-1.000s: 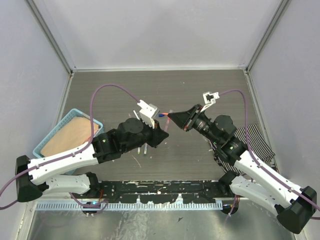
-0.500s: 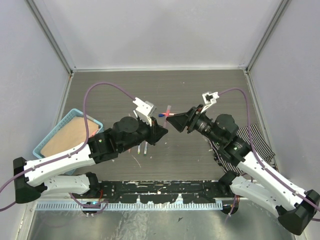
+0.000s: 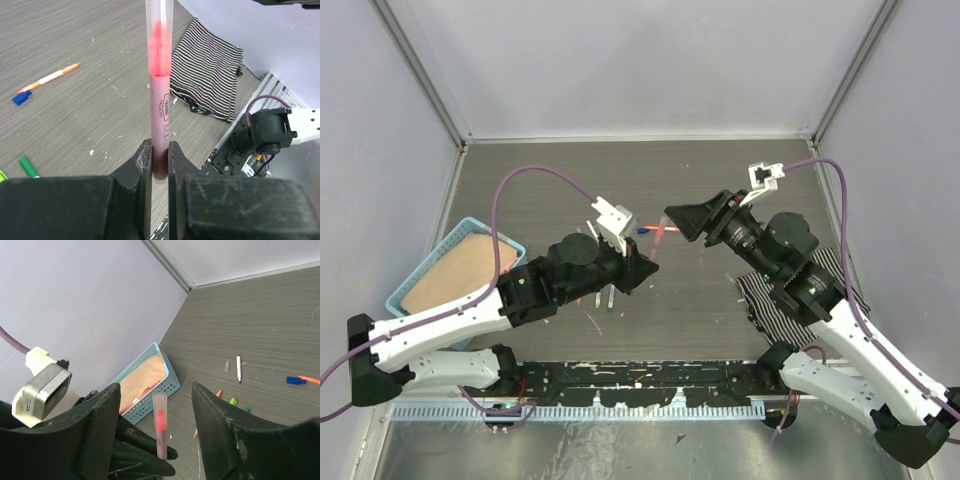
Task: Insert the pens into the pen caps
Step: Press the pen cap onto the pen.
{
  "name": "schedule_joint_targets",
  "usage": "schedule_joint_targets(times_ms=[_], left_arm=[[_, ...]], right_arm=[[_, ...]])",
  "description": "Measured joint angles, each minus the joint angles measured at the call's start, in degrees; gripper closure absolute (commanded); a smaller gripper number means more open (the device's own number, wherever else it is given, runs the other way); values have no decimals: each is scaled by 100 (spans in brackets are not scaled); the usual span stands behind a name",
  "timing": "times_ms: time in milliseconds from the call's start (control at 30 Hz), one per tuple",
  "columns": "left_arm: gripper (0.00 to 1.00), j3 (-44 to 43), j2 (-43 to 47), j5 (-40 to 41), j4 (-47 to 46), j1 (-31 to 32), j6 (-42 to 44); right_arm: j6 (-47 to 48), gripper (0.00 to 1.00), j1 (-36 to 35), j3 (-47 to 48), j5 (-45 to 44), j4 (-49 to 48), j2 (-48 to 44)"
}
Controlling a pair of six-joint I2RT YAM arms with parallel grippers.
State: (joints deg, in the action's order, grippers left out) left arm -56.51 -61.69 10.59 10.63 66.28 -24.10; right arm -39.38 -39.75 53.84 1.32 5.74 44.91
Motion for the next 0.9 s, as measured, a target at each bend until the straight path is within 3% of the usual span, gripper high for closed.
schedule_joint_targets(times_ms=[400, 900], left_arm=[[100, -138, -208, -199, 42, 0, 13], [100, -168, -227, -221, 42, 0, 48]], right_arm=[[-44, 59, 0, 59, 179, 39, 385], [-39, 59, 0, 26, 284, 236, 400]])
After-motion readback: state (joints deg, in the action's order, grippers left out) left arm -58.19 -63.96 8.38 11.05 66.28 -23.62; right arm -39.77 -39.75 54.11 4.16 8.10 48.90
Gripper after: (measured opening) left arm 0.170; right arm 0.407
